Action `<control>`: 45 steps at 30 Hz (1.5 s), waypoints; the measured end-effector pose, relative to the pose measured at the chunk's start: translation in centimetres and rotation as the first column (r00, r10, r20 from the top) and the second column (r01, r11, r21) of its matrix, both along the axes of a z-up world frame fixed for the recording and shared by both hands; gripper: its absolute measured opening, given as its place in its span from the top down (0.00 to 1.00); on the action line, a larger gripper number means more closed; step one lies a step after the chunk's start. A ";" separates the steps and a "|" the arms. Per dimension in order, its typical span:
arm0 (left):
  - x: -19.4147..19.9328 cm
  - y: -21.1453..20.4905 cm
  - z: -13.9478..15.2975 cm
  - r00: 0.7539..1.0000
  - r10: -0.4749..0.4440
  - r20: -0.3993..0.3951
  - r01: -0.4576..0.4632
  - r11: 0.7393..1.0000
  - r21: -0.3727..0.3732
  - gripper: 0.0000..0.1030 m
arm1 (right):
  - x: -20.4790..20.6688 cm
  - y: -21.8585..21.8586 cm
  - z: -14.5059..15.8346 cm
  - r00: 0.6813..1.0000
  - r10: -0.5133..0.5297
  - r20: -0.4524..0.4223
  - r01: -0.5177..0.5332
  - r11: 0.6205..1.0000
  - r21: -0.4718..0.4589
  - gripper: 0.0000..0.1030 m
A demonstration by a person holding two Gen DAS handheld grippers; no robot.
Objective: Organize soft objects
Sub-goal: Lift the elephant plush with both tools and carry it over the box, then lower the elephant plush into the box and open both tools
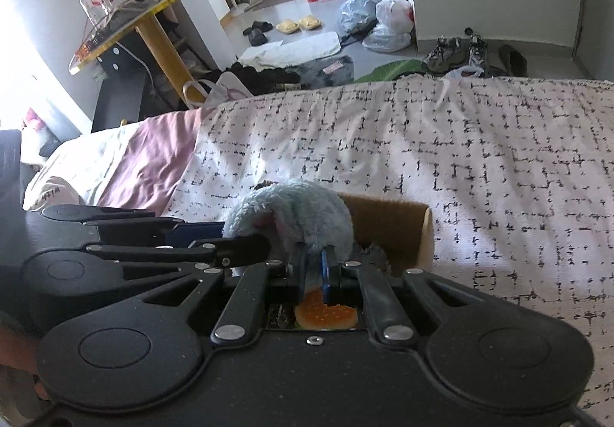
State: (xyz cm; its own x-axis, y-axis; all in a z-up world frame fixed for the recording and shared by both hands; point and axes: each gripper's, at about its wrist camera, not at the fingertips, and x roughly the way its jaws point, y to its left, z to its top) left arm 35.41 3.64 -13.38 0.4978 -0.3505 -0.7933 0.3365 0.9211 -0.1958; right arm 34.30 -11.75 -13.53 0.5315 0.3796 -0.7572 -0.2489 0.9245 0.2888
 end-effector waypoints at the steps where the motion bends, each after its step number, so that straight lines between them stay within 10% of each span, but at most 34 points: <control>1: 0.0 -0.1 -0.3 1.000 -0.007 -0.001 0.008 1.000 0.019 0.78 | 0.1 0.1 -0.3 1.000 0.000 -0.006 0.000 1.000 -0.001 0.92; 17: -2.2 -1.2 1.6 1.000 0.000 0.021 -0.002 0.994 0.110 0.63 | -1.7 -3.3 1.0 0.998 -0.047 -0.046 0.050 0.996 0.071 0.88; 22: -4.2 -2.0 3.2 1.000 0.013 0.010 -0.014 0.993 0.114 0.36 | -3.7 -5.5 2.1 0.997 -0.065 -0.029 0.067 0.995 0.069 0.70; 45: -17.3 -5.1 12.2 0.995 0.051 0.092 -0.059 0.994 0.087 0.04 | -14.4 -14.6 8.7 0.995 -0.061 0.084 0.058 0.998 0.030 0.10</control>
